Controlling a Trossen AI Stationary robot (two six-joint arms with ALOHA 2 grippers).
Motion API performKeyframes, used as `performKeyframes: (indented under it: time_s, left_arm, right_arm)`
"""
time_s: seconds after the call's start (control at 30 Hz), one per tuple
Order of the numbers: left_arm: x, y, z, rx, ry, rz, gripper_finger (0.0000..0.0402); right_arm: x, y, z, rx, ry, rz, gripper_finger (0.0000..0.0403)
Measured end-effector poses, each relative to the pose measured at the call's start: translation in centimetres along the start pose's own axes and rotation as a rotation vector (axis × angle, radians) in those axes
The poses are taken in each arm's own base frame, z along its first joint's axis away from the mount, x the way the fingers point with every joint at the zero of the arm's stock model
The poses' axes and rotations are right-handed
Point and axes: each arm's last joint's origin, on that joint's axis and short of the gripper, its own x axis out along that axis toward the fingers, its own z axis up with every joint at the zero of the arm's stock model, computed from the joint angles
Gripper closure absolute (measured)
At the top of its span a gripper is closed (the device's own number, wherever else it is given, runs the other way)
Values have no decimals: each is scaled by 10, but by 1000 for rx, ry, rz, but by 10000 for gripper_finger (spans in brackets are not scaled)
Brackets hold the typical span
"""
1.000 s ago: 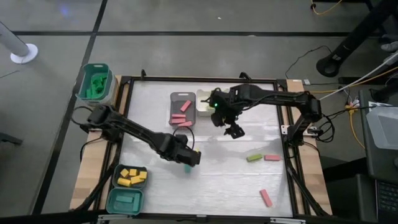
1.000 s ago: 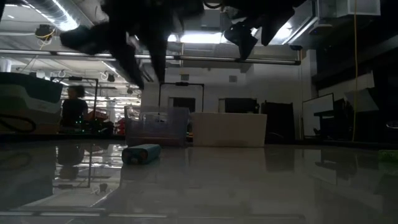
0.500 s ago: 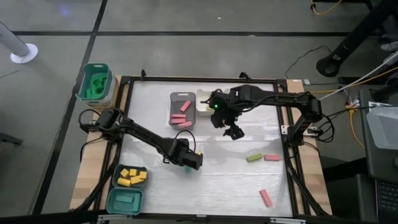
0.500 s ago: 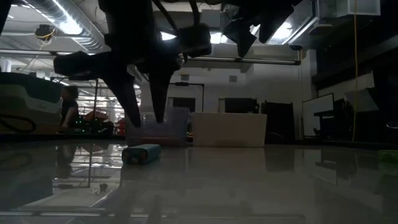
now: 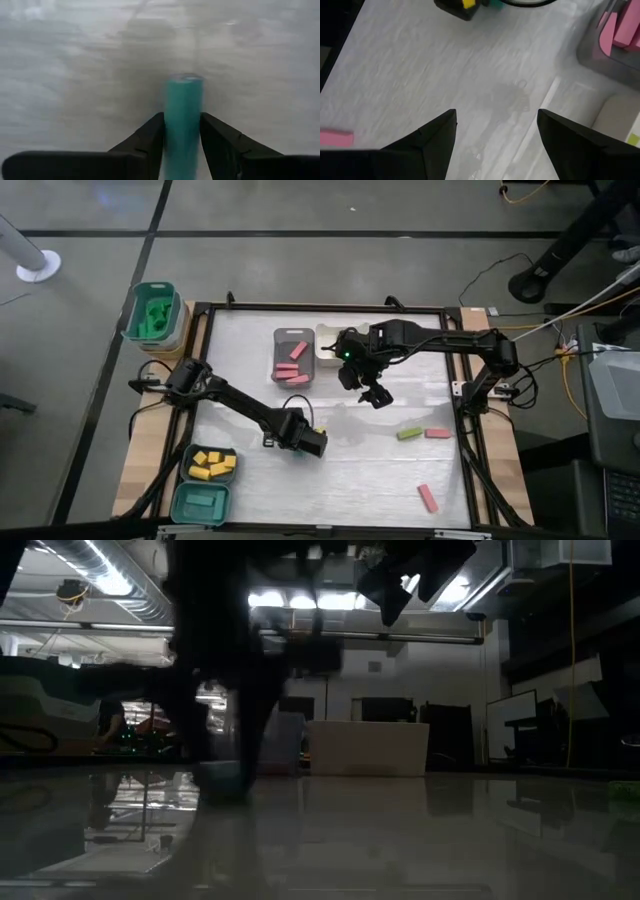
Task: Sort blocks
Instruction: Put the light blue block into the light blue bin
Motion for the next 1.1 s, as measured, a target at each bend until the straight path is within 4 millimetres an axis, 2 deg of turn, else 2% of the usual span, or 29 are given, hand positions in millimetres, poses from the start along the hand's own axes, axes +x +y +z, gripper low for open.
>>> performKeyframes:
  time_s: [0.13, 0.3, 0.5, 0.73, 0.83, 0.97, 1.1]
  left_arm:
    - [-8, -2, 0, 0, 4, -18, 288]
    - [-7, -2, 0, 16, 3, -14, 288]
    - [-2, -1, 2, 9, -6, 11, 288]
    - [6, -4, 2, 79, -23, 0, 289]
    - [7, -4, 5, 103, 15, 19, 306]
    - [5, -3, 5, 146, 22, 23, 360]
    - [2, -3, 5, 188, 27, 17, 362]
  right_arm:
    - [0, 0, 0, 0, 1, 1, 125]
    - [0, 0, 0, 1, 1, 2, 125]
    - [0, 0, 0, 1, 1, 2, 125]
    - [0, 0, 0, 1, 4, 4, 125]
    - [0, 0, 0, 1, 4, 4, 125]
    - [0, 1, -1, 5, 13, 9, 125]
    - [0, 2, -3, 11, 30, 18, 125]
